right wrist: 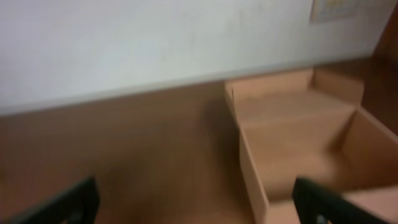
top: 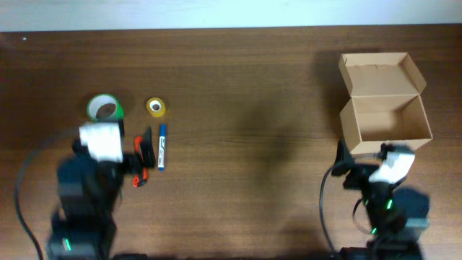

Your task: Pack container

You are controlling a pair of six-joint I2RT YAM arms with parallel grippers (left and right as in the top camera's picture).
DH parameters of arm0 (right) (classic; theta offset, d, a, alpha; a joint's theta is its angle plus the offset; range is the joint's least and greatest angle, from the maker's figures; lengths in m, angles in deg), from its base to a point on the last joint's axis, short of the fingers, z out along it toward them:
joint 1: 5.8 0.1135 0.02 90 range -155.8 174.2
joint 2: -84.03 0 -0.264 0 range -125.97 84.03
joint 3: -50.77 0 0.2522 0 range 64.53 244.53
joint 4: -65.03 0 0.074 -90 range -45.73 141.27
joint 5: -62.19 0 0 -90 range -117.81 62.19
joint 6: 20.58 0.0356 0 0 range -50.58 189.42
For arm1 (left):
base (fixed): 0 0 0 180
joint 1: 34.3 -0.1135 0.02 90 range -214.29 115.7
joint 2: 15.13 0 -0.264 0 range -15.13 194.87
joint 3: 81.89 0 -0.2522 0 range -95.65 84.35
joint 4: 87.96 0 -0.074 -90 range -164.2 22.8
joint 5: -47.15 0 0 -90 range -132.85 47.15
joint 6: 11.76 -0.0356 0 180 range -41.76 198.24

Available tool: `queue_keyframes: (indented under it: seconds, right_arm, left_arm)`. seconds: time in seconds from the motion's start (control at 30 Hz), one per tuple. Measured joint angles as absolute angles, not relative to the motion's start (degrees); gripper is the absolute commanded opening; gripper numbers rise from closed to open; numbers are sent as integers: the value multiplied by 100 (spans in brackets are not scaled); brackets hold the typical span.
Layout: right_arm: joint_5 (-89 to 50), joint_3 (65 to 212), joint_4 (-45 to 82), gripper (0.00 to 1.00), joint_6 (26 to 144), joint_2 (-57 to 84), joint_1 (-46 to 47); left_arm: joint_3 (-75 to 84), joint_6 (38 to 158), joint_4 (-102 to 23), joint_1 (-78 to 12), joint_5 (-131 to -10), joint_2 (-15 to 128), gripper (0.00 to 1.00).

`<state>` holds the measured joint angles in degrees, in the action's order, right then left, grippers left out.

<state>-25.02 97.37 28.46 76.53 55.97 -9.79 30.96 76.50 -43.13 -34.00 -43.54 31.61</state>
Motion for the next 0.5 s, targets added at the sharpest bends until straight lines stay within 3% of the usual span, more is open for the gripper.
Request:
queue_keyframes:
  seconds: [0.27, 0.4, 0.5]
  right_arm:
    - [-2489, 14530, -118, 99, 7113, 1985, -979]
    - [-2297, 16412, -1129, 99, 7045, 798, -979]
    - [-2201, 17048, -1383, 100, 7032, 293, -981]
  left_arm:
    - [-169, 7366, -2866, -4161, -4470, 6048, 100]
    - [-915, 7130, -2589, -4637, -4804, 6881, 100]
    - [-1006, 6924, -2541, -4919, -5006, 7303, 99]
